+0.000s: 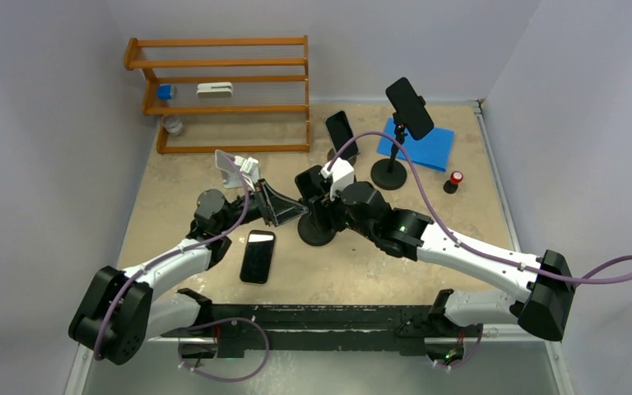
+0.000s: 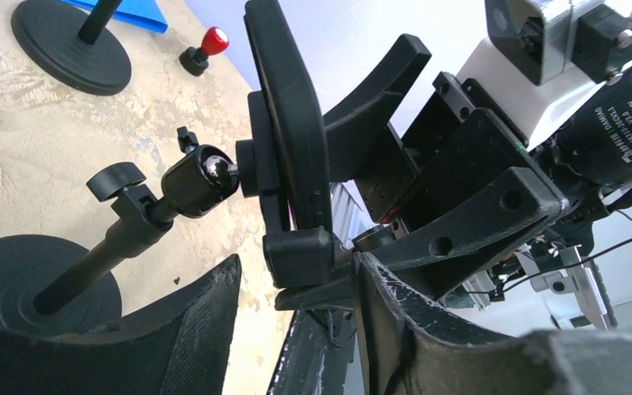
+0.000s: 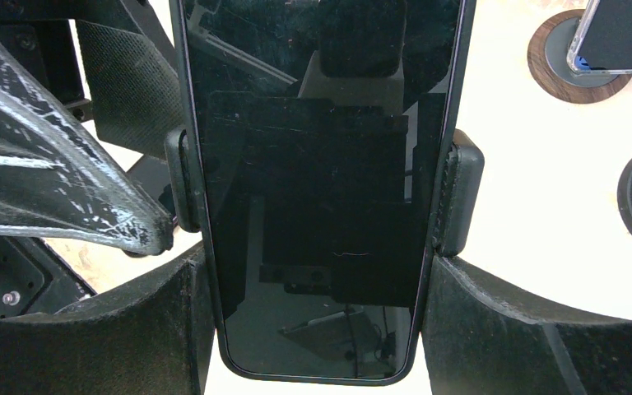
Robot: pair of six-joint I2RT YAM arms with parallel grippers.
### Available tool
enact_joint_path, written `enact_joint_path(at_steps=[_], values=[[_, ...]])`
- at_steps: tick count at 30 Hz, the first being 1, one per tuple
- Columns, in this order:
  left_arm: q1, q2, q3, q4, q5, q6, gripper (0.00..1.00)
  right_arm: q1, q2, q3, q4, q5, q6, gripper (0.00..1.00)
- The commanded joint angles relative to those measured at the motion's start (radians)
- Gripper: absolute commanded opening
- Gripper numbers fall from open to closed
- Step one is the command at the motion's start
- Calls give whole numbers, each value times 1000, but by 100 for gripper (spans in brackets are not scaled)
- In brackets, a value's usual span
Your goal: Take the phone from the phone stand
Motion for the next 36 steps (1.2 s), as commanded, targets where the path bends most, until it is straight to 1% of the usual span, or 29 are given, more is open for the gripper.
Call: enact_joint_path(at_steps=[1, 6, 12, 16, 19, 20, 22, 25, 26, 31, 34, 36], values=[[4, 19, 31, 87, 35, -17, 48, -5, -30, 14, 79, -2, -3, 0], [4, 23, 34, 88, 38, -21, 44, -5, -30, 11, 77, 2, 1, 0], [4, 27, 45, 81, 34, -24, 48, -5, -23, 11, 77, -2, 4, 0], [4, 29, 54, 75, 38, -23, 46, -5, -19, 12, 76, 0, 3, 0], [4, 28, 59, 63, 36, -18, 40, -5, -18, 13, 77, 0, 4, 0], [4, 28, 60, 61, 35, -17, 37, -5, -18, 14, 76, -1, 6, 0], [4, 29, 62, 60, 33, -15, 26, -5, -16, 13, 77, 0, 6, 0], [4, 26, 59, 47, 25, -10, 2, -5, -15, 14, 71, 15, 10, 0], [4, 24, 57, 41, 21, -8, 0, -5, -13, 14, 67, 27, 16, 0], [23, 18, 25, 29, 12, -42, 0, -8, -17, 4, 49, 66, 57, 0], [47, 40, -9, 70, 25, -85, 0, -10, -27, -17, 54, 81, 79, 0], [70, 67, -35, 125, 34, -125, 0, -17, -31, -30, 58, 85, 91, 0]])
